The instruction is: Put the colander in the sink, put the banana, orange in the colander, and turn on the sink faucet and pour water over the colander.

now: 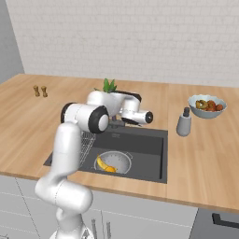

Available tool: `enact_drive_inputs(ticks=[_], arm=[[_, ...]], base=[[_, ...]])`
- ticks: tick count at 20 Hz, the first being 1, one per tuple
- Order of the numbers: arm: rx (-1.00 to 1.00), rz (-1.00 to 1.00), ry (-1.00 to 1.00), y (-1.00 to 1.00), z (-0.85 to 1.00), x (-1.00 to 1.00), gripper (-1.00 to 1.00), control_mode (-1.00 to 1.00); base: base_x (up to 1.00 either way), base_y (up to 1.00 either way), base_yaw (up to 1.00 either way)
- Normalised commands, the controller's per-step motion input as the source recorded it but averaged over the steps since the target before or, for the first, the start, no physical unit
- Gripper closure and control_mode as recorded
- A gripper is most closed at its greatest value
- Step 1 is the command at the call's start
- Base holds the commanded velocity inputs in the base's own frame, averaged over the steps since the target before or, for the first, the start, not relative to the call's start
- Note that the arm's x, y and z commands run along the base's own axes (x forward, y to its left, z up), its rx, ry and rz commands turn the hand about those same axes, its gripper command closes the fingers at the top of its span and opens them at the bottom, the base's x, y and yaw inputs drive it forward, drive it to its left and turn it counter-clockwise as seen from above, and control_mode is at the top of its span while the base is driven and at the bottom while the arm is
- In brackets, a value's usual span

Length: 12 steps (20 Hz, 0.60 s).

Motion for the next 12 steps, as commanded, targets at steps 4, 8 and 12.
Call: enact_drive_inputs(ticks=[4, 8, 12], arm=[[0.00, -0.04, 0.00, -0.15, -0.23, 0.18, 1.00, -1.00], [0.00, -0.05, 0.00, -0.30, -0.15, 0.11, 1.00, -1.00], [0.00, -0.09, 0.00, -0.79, -0.13, 0.04, 1.00, -1.00]], base=[[0.00, 0.00, 0.00], [0.00, 0.00, 0.00], [0.00, 0.00, 0.00]])
